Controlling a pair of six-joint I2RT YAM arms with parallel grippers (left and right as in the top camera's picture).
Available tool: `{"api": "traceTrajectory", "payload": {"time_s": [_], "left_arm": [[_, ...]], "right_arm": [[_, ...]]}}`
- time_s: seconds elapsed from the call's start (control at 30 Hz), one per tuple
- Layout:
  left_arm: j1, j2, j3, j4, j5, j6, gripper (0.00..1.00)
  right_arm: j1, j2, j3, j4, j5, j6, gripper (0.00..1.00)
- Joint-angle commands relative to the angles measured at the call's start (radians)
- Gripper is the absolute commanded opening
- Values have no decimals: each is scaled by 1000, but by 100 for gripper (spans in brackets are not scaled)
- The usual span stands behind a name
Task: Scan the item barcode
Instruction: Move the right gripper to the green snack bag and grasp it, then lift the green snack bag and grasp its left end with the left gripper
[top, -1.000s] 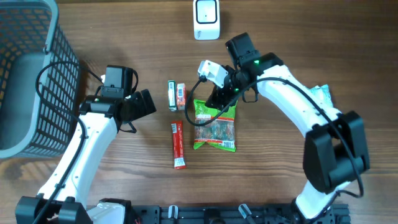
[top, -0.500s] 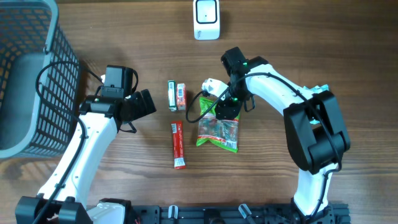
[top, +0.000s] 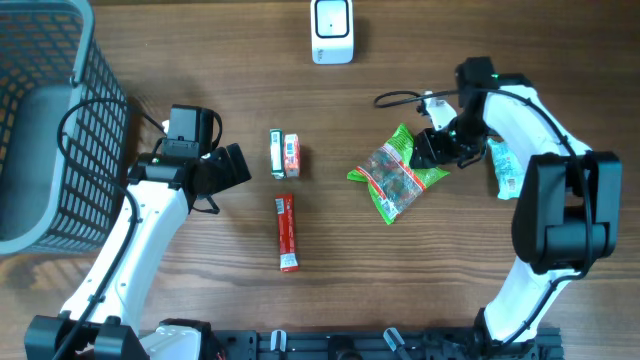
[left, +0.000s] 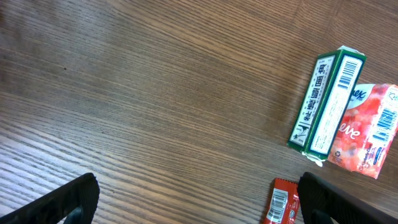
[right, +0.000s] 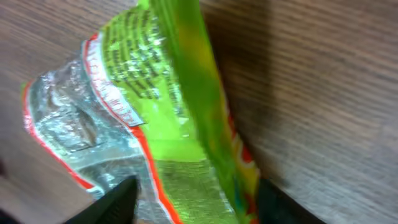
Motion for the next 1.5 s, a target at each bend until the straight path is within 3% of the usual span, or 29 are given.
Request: {"api": "traceTrajectory", "payload": {"time_s": [0.0, 0.27, 0.37, 0.5, 0.67, 0.73, 0.8, 0.87, 0.93, 1.2, 1.47], "left_arm": [[3, -11, 15, -1, -10, 5, 100], [3, -11, 15, 0, -10, 5, 100], [4, -11, 16, -35, -10, 5, 100], [4, -11, 16, -27, -10, 5, 100], [3, -11, 15, 5, -1, -11, 100], [2, -11, 16, 22, 127, -29, 100], [-2, -7, 14, 51, 383, -29, 100], [-35, 5, 14, 90, 545, -29, 54], [-86, 12, 14, 120, 574, -41, 6], [-311, 92, 14, 254, 431, -156, 4], [-452, 270, 14, 471, 432, -196, 6]], "right_arm": [[7, -21, -15, 0, -25, 28, 66], [7, -21, -82, 213, -6, 28, 69], [10, -18, -134, 206, -6, 30, 69], [10, -18, -158, 142, -15, 30, 60], [10, -18, -158, 177, -48, 29, 66], [10, -18, -158, 175, -48, 29, 70], [10, -18, -159, 171, -48, 29, 71], [10, -17, -160, 172, -60, 30, 71], [10, -17, -160, 176, -100, 29, 73], [10, -17, -160, 157, -201, 31, 73], [10, -17, -160, 149, -211, 32, 73]]}}
